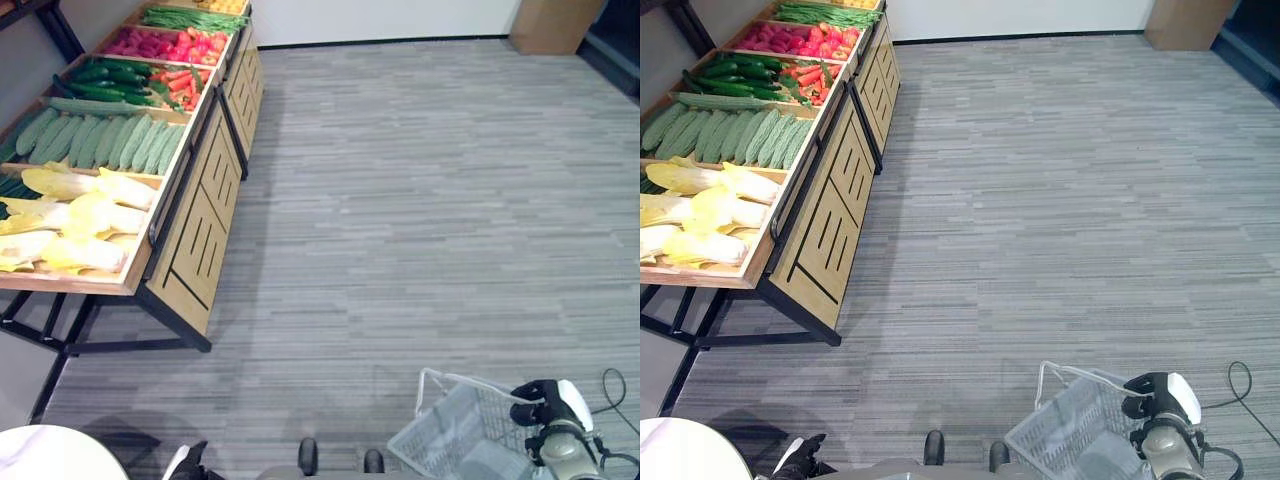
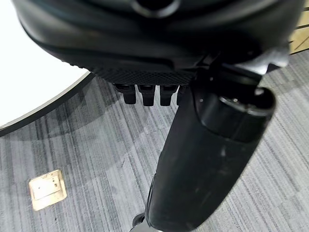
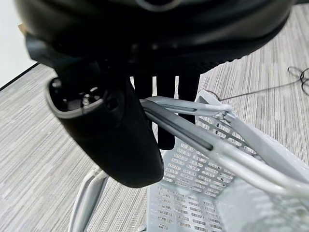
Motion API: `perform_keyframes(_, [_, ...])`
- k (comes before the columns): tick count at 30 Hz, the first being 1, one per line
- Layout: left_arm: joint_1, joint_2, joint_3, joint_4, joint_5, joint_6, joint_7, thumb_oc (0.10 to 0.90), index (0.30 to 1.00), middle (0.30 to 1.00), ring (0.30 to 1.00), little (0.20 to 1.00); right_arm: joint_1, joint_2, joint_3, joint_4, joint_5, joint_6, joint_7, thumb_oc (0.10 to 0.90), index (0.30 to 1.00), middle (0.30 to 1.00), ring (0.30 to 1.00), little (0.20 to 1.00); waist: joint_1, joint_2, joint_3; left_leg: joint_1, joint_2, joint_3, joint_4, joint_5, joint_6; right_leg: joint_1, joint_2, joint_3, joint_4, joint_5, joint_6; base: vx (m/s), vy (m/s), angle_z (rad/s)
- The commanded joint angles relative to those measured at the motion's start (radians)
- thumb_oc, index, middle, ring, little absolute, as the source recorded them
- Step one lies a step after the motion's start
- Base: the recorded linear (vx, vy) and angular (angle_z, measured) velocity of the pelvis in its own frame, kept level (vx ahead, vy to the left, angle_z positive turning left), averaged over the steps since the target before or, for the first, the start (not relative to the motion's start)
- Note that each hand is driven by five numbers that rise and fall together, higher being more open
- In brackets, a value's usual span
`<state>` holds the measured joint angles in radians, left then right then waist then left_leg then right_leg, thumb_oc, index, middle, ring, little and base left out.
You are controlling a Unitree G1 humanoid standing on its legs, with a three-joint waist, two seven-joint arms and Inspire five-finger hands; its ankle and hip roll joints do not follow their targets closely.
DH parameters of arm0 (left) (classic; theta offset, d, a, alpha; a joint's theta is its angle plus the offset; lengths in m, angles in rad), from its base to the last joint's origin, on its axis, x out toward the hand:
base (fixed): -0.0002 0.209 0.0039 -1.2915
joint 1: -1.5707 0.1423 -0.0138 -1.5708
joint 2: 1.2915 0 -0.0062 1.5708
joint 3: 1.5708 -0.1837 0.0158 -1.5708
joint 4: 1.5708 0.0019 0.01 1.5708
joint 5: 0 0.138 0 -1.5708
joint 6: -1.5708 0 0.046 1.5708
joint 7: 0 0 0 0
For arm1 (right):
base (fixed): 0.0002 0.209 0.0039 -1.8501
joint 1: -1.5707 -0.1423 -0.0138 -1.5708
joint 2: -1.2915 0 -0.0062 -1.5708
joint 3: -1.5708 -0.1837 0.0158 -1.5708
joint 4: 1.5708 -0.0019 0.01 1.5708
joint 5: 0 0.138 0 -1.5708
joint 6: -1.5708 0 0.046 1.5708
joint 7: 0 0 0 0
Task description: Get the vegetables into the basket
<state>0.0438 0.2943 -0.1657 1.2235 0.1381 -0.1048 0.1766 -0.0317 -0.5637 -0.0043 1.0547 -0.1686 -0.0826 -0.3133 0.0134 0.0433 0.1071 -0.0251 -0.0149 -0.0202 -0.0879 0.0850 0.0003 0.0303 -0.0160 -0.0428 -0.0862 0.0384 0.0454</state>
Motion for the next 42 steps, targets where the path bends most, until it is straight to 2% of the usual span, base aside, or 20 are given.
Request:
perform_keyframes(1, [-0.062, 0.064, 0.001, 0.022, -0.008, -0.013, 0.039, 0.900, 1.000, 1.000, 1.000, 1.000, -0.081, -0.149, -0.018, -0.015, -0.025, -0.022, -0.069, 0.400, 0.300, 0.300, 0.300, 0.300, 0.033, -0.025, 0.007, 0.013, 0.109, 0.025, 0.017, -0.019, -0.083, -0.046, -0.068, -0.019, 0.030, 0.009, 0.080, 0.01, -0.045, 0.04])
perform_keyframes(5, [-0.062, 0.062, 0.002, 0.029, -0.011, -0.010, 0.042, 0.900, 1.000, 1.000, 1.000, 1.000, -0.083, -0.152, -0.021, -0.021, -0.024, -0.022, -0.074, 0.400, 0.300, 0.300, 0.300, 0.300, 0.033, -0.022, 0.009, 0.015, 0.112, 0.021, 0.016, -0.017, -0.084, -0.047, -0.066, -0.022, 0.039, 0.000, 0.075, 0.01, -0.042, 0.04])
perform_keyframes(8, [-0.068, 0.062, 0.002, 0.019, -0.027, -0.008, 0.047, 0.900, 1.000, 1.000, 1.000, 1.000, -0.092, -0.169, -0.020, -0.062, -0.030, -0.018, -0.077, 0.400, 0.300, 0.300, 0.300, 0.300, 0.035, -0.006, 0.035, -0.011, 0.128, 0.004, 0.034, -0.012, -0.088, -0.102, -0.056, -0.032, 0.141, -0.046, 0.055, -0.06, -0.092, 0.14])
perform_keyframes(13, [-0.069, 0.058, 0.005, 0.016, -0.038, -0.005, 0.049, 0.900, 1.000, 1.000, 1.000, 1.000, -0.089, -0.179, -0.022, -0.087, -0.034, -0.020, -0.083, 0.400, 0.300, 0.300, 0.300, 0.300, 0.036, -0.005, 0.055, -0.043, 0.138, -0.020, 0.075, -0.010, -0.093, -0.122, -0.044, -0.044, 0.173, -0.065, 0.038, -0.01, -0.117, 0.22])
perform_keyframes(17, [-0.084, 0.049, -0.011, 0.002, -0.048, -0.006, 0.046, 0.900, 1.000, 1.000, 1.000, 1.000, -0.087, -0.195, -0.028, -0.109, -0.033, -0.022, -0.092, 0.400, 0.300, 0.300, 0.300, 0.300, 0.035, -0.016, 0.093, -0.128, 0.118, -0.032, 0.217, -0.030, -0.108, -0.121, -0.052, -0.084, 0.191, -0.085, 0.020, -0.01, -0.142, 0.36])
perform_keyframes(19, [-0.083, 0.046, -0.016, 0.004, -0.048, -0.007, 0.045, 0.900, 1.000, 1.000, 1.000, 1.000, -0.088, -0.197, -0.028, -0.105, -0.032, -0.021, -0.093, 0.400, 0.300, 0.300, 0.300, 0.300, 0.033, -0.016, 0.095, -0.133, 0.114, -0.031, 0.220, -0.032, -0.106, -0.118, -0.053, -0.089, 0.193, -0.088, 0.020, 0.04, -0.028, 0.49])
perform_keyframes(24, [-0.086, 0.037, -0.040, 0.017, -0.030, -0.004, 0.054, 0.900, 1.000, 1.000, 1.000, 1.000, -0.089, -0.208, -0.026, -0.125, -0.035, -0.017, -0.104, 0.400, 0.300, 0.300, 0.300, 0.300, 0.044, -0.013, 0.088, -0.218, 0.131, -0.027, 0.111, 0.061, -0.103, -0.107, -0.061, -0.100, 0.202, -0.112, 0.032, 0.09, 0.048, 0.35])
perform_keyframes(27, [-0.081, 0.041, -0.036, 0.031, -0.013, 0.000, 0.052, 0.900, 1.000, 1.000, 1.000, 1.000, -0.087, -0.190, -0.019, -0.126, -0.036, -0.017, -0.103, 0.400, 0.300, 0.300, 0.300, 0.300, 0.060, -0.021, 0.086, -0.239, 0.136, -0.018, 0.103, 0.076, -0.106, -0.077, -0.055, -0.069, 0.198, -0.124, 0.037, 0.18, 0.082, -0.04])
perform_keyframes(32, [-0.070, 0.040, -0.026, 0.047, -0.001, 0.007, 0.051, 0.900, 1.000, 1.000, 1.000, 1.000, -0.066, -0.154, -0.025, -0.121, -0.037, -0.008, -0.094, 0.400, 0.300, 0.300, 0.300, 0.300, 0.071, -0.033, 0.060, -0.195, 0.121, 0.001, 0.077, 0.063, -0.087, -0.021, -0.080, -0.045, 0.168, -0.132, 0.058, 0.19, 0.156, -0.41])
perform_keyframes(33, [-0.068, 0.040, -0.022, 0.062, 0.005, 0.009, 0.050, 0.900, 1.000, 1.000, 1.000, 1.000, -0.061, -0.135, -0.026, -0.123, -0.035, -0.005, -0.088, 0.400, 0.300, 0.300, 0.300, 0.300, 0.071, -0.045, 0.050, -0.184, 0.106, 0.016, 0.086, 0.045, -0.076, -0.009, -0.102, -0.038, 0.159, -0.122, 0.071, 0.15, 0.189, -0.38])
perform_keyframes(37, [-0.076, 0.049, -0.022, 0.052, 0.010, 0.009, 0.052, 0.900, 1.000, 1.000, 1.000, 1.000, -0.066, -0.111, -0.025, -0.122, -0.034, 0.002, -0.088, 0.400, 0.300, 0.300, 0.300, 0.300, 0.079, -0.065, 0.042, -0.186, 0.081, 0.040, 0.120, 0.004, -0.052, -0.017, -0.138, -0.018, 0.149, -0.089, 0.098, 0.09, 0.170, -0.14])
perform_keyframes(42, [-0.088, 0.059, -0.022, 0.039, 0.006, 0.009, 0.060, 0.900, 1.000, 1.000, 1.000, 1.000, -0.085, -0.085, -0.024, -0.110, -0.015, 0.003, -0.096, 0.400, 0.300, 0.300, 0.300, 0.300, 0.081, -0.079, 0.042, -0.189, 0.059, 0.052, 0.134, -0.021, -0.031, -0.040, -0.162, -0.003, 0.155, -0.042, 0.119, 0.04, 0.159, -0.04])
